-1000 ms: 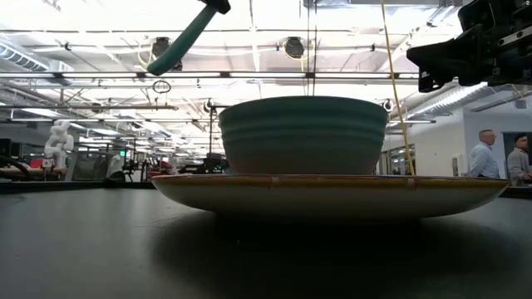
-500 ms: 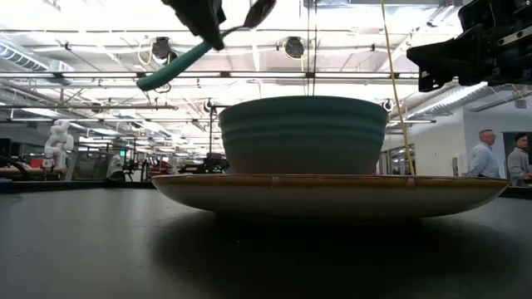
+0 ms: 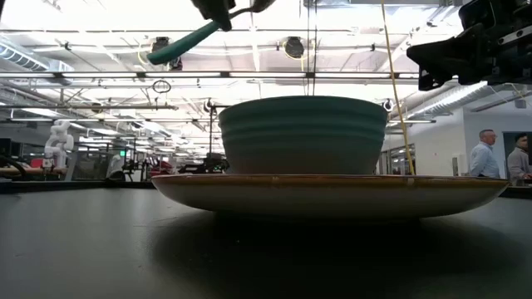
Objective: Set table place
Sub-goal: Put the green spoon into the green bowl on the orange plate
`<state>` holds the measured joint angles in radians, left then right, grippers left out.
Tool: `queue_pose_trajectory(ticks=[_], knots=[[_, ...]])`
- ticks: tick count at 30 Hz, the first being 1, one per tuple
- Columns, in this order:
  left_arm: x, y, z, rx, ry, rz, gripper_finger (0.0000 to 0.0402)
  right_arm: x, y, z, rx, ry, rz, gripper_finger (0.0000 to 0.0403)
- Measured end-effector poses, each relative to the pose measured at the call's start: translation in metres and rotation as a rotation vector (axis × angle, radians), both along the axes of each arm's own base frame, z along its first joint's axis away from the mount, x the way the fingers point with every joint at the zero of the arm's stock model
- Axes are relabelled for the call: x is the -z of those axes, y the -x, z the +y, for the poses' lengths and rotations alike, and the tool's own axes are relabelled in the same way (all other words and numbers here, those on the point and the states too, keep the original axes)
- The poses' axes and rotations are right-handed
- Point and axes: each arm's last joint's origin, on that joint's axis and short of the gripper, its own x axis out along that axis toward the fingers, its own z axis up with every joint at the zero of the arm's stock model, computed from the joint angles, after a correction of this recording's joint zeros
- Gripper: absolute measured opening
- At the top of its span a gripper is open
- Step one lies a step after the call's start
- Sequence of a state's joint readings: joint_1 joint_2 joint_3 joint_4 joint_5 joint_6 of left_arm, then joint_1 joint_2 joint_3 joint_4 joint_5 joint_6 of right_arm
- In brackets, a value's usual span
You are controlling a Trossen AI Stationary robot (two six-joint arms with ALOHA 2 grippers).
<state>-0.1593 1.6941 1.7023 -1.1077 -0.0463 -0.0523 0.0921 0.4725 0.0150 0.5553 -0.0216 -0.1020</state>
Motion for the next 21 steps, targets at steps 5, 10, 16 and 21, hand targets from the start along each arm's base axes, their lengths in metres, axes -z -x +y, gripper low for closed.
queue_pose_trajectory(ticks=[5,10,16,21], knots=[[0.003,-0.027,-0.003,0.041,-0.038,0.092,0.0038,0.0,0.0,0.0,0.0,-0.001,-0.003,0.0],[0.007,-0.048,-0.003,0.08,-0.059,0.16,0.0038,0.0,0.0,0.0,0.0,-0.003,0.0,0.0],[0.014,-0.062,-0.002,0.101,-0.063,0.201,0.0037,0.0,0.0,0.0,0.0,-0.003,0.0,0.0],[0.016,-0.062,-0.003,0.103,-0.069,0.209,0.0037,0.0,0.0,0.0,0.0,-0.003,0.0,0.0]])
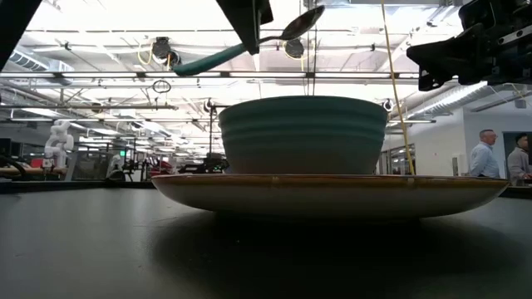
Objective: Set table place
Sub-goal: Put the green spoon into the green bowl on the orange plate
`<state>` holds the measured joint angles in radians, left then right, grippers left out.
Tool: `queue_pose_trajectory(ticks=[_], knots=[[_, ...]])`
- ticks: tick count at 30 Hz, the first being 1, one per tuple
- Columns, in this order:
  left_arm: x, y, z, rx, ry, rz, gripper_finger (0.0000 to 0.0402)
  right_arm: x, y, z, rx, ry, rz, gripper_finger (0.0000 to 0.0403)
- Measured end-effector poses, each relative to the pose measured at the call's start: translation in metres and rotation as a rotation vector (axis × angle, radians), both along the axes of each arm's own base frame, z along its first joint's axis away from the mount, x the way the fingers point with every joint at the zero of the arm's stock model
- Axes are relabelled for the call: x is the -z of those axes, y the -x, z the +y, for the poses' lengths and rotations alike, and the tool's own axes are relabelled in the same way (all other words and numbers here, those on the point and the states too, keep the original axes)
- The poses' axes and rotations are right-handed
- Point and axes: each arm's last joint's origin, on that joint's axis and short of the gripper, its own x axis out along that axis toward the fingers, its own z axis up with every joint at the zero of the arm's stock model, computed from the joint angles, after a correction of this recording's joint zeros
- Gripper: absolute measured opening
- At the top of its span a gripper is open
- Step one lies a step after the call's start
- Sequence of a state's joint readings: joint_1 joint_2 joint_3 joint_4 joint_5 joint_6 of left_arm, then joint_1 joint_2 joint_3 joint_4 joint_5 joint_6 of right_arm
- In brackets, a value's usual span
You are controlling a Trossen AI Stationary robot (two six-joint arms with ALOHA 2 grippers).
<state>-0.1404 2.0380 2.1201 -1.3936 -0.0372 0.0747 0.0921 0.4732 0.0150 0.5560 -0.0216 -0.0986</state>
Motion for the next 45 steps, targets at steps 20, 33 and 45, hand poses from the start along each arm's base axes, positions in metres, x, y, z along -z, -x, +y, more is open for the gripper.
queue_pose_trajectory(ticks=[20,33,45], knots=[[0.05,-0.003,-0.026,0.121,-0.227,0.277,0.0037,0.0,0.0,0.0,0.0,0.001,-0.001,0.0],[0.055,-0.013,-0.035,0.188,-0.381,0.188,0.0037,0.001,-0.001,0.0,0.0,0.001,0.005,0.0],[0.049,-0.032,-0.031,0.274,-0.398,0.022,0.0037,0.001,-0.001,0.0,0.0,0.003,0.004,0.0]])
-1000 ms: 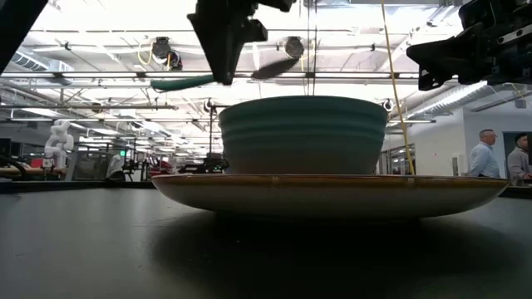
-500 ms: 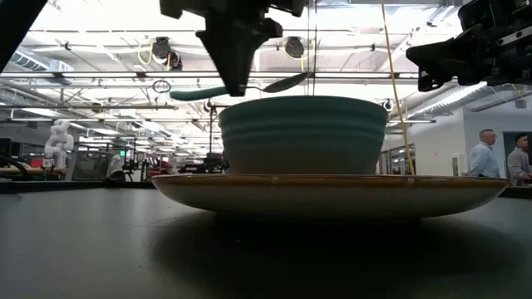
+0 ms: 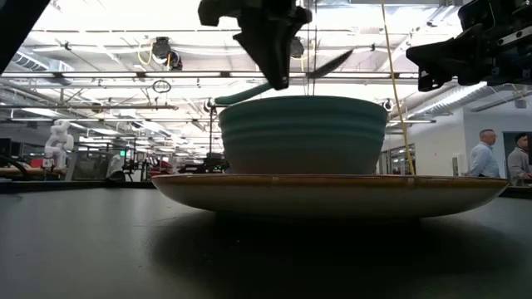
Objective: Set table place
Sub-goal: Put the green spoon into the green bowl on the orange plate
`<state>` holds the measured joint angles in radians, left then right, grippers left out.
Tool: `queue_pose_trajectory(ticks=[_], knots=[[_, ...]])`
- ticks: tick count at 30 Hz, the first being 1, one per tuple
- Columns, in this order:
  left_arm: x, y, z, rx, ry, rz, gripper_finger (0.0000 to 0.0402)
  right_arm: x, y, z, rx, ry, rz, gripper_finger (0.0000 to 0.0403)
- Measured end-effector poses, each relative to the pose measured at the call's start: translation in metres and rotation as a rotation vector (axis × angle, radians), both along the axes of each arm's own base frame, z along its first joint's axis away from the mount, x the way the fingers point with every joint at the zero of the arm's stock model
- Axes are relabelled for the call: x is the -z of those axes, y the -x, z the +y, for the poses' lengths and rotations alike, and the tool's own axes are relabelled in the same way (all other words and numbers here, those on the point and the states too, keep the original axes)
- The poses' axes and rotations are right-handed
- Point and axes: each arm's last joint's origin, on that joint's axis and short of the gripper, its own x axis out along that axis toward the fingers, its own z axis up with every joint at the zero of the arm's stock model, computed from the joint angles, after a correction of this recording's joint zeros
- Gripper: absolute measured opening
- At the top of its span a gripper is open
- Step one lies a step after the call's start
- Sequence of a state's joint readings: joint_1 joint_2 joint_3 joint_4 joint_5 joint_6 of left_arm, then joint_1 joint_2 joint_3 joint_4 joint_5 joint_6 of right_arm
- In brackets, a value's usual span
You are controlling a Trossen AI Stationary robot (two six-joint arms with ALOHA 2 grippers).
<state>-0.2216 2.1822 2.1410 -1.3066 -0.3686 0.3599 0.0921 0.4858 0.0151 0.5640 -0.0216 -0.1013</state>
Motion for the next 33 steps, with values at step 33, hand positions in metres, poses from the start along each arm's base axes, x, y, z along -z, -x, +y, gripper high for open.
queue_pose_trajectory(ticks=[33], knots=[[0.037,-0.004,-0.043,0.395,-0.451,0.187,0.0037,0.002,0.0,0.0,-0.001,-0.008,0.021,0.0]])
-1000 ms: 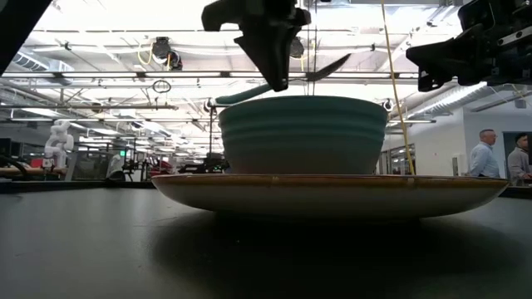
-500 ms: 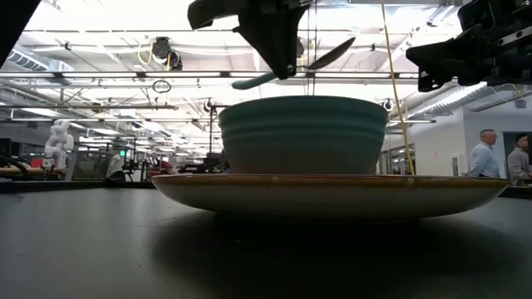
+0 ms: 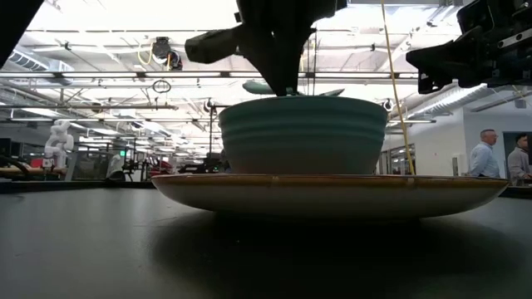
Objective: Set table place
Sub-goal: Put the green spoon into the green bowl on the orange plate
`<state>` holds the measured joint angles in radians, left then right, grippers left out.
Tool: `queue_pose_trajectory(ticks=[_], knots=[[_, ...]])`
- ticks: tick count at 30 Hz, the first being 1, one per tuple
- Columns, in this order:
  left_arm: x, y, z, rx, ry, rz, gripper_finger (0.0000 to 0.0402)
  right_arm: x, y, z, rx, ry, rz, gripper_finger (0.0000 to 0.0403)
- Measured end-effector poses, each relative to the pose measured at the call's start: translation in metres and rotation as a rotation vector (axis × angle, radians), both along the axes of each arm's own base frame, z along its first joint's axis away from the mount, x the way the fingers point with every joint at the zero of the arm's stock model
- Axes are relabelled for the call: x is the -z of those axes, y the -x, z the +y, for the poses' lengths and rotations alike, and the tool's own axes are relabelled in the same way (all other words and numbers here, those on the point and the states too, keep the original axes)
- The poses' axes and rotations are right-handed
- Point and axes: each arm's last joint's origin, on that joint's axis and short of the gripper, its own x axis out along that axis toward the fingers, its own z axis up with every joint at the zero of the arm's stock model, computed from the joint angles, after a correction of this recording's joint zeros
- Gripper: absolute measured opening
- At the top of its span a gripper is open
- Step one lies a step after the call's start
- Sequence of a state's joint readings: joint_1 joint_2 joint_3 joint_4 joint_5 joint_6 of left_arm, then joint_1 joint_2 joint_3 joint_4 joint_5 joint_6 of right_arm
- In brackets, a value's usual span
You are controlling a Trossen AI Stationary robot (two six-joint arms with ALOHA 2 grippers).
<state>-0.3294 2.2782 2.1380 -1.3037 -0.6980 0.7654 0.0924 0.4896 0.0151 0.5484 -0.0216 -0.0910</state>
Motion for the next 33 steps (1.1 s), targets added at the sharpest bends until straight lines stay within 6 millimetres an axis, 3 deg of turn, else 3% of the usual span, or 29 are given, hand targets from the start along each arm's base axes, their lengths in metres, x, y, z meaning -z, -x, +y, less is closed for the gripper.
queue_pose_trajectory(ticks=[16,27,33], knots=[[0.002,0.01,-0.02,0.14,-0.138,0.081,0.0037,0.0,0.0,0.0,0.0,0.003,0.0,0.0],[0.043,0.022,-0.019,0.203,-0.393,0.205,0.0037,0.0,0.0,0.0,0.0,0.002,0.0,0.0],[0.048,0.024,-0.019,0.192,-0.401,0.198,0.0037,0.0,0.0,0.0,0.0,0.002,0.0,0.0]])
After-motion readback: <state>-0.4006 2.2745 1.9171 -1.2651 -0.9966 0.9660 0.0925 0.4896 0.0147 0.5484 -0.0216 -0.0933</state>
